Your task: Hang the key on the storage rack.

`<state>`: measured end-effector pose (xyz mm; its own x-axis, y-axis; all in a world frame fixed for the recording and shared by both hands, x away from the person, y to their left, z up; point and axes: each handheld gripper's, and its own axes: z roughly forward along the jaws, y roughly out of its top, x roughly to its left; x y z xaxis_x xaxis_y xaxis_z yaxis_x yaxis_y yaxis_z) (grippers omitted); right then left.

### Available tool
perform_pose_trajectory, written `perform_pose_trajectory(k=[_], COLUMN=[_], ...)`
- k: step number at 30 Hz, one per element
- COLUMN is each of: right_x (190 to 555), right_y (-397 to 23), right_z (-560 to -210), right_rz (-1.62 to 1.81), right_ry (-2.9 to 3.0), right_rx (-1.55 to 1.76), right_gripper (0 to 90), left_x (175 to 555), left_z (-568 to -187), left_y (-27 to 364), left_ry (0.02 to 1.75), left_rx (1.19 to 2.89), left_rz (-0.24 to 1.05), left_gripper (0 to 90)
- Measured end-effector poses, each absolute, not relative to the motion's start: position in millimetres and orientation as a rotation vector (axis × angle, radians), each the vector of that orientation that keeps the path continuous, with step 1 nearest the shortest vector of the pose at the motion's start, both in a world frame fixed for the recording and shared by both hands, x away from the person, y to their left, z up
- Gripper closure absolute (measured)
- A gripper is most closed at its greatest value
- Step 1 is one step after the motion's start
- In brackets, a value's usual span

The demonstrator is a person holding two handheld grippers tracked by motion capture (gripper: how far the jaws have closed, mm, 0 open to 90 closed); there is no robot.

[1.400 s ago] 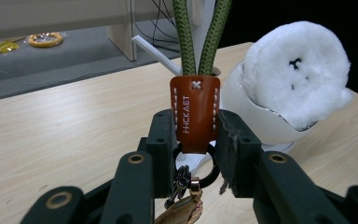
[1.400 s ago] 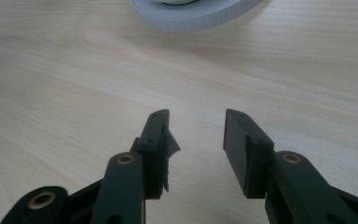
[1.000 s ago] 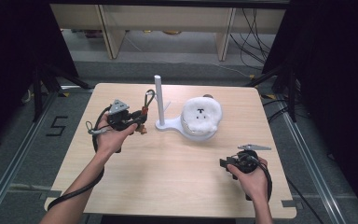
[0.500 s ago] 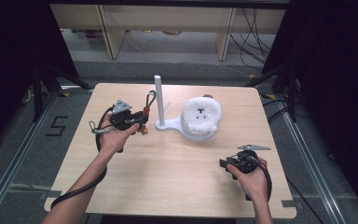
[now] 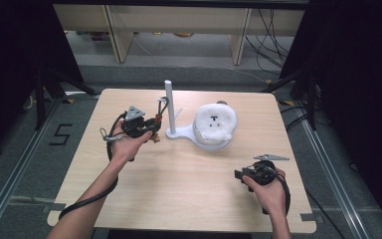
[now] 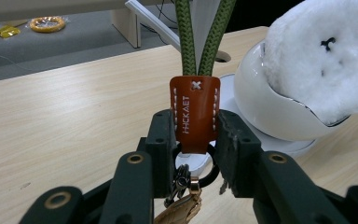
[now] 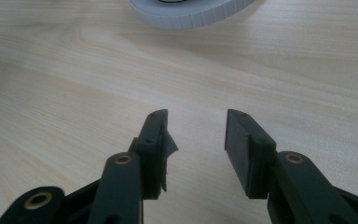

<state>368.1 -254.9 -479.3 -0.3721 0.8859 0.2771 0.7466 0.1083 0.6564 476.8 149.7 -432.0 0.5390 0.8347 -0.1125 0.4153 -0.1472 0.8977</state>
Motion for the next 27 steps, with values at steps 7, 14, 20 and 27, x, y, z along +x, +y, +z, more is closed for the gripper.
perform_pose_trajectory(k=[7,14,20,27], right_x=[367,366,365,367], right_y=[-252,-253,-252,-253], right_z=[-479,-479,-479,-481], right_rz=[1.118,1.110,1.112,1.121], right_ry=[2.189,2.187,2.191,2.181], right_rx=[1.680,1.692,1.719,1.694], right_gripper=[59.8,59.5,59.3,59.1], left_x=[482,487,489,490], left_z=[-434,-437,-438,-440], left_y=[146,142,140,140], left_ry=[1.054,1.048,1.041,1.054], left_rx=[1.772,1.786,1.800,1.819], left_rz=[0.536,0.562,0.576,0.610], left_gripper=[67.3,67.0,66.3,58.1])
